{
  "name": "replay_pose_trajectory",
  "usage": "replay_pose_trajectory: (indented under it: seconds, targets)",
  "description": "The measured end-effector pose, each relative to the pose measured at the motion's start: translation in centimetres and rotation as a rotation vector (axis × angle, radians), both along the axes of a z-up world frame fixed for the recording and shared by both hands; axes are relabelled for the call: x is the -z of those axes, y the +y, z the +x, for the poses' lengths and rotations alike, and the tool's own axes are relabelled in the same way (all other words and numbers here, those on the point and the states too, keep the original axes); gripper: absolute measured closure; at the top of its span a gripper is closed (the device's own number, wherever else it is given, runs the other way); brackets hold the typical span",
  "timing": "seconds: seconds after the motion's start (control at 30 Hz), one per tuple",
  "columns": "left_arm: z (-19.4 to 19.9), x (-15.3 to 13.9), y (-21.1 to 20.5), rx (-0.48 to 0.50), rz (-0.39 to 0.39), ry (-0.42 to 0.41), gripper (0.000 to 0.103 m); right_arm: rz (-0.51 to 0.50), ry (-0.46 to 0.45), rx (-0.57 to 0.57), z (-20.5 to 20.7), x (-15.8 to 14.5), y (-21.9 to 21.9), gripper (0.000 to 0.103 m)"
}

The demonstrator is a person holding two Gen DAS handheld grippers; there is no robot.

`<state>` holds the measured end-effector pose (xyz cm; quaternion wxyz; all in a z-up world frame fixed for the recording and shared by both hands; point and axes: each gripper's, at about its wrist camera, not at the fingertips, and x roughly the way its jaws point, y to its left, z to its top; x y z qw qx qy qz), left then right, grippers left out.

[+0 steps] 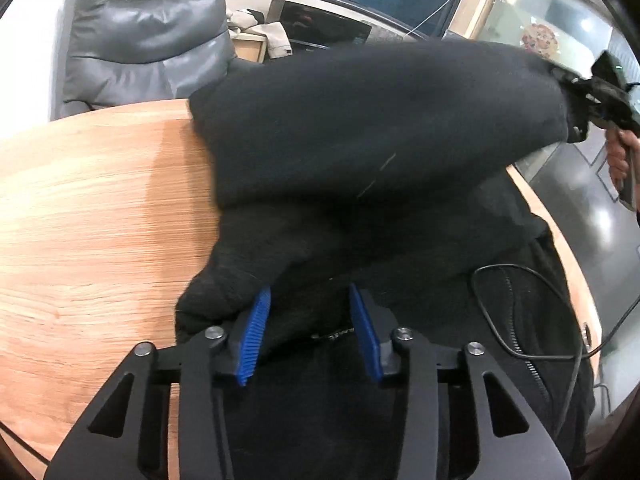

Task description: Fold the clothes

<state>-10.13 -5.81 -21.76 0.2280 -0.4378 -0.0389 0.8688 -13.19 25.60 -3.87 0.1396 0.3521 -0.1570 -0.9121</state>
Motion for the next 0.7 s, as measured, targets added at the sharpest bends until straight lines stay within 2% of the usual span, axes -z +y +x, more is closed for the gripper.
replay_pose_trajectory:
  seconds: [0.13,0.23,0.3,0.37,0.43,0.47,0.53,0.6,0.63,0.7]
  targets:
    - [0.4,0.0,-0.3,-0.047,0.009,0.005,0.070,0.021,-0.319,0.053,-3.3,9.2,3.9,0.092]
    - [1.0,-0.4,-0.4,-0.051,0.004,0.016,0.070,0.079,-0.487,0.019,-4.2,15.3,3.6,0.091]
    - [1.8,-1.4,-0.4,-0.029,-0.007,0.024,0.070,0.071,-0.504,0.012,-4.1,16.5,3.6,0.087]
    - [2.6,-2.3,-0.4,-0.007,-0.017,0.031,0.060,0.078,-0.486,0.008,-3.9,16.2,3.5,0.079]
    - [4.0,-4.8,0.0,0.054,0.011,0.076,0.048,0.095,-0.446,0.007,-3.6,14.7,3.2,0.061]
    - [4.7,-6.5,0.4,0.087,0.025,0.119,0.045,0.108,-0.421,0.007,-3.3,13.9,3.1,0.055]
    - [5.2,-9.7,1.5,0.148,0.052,0.217,0.024,0.164,-0.336,0.010,-1.8,11.8,2.5,0.041]
    - [4.3,-11.6,3.1,0.204,0.076,0.282,0.012,0.219,-0.251,0.014,-0.4,9.6,1.8,0.037]
    - [3.1,-11.5,4.0,0.226,0.072,0.285,0.011,0.241,-0.218,0.013,0.2,8.8,1.5,0.037]
    - [0.4,-10.7,5.5,0.260,0.066,0.274,0.011,0.236,-0.218,-0.005,0.1,9.6,1.0,0.034]
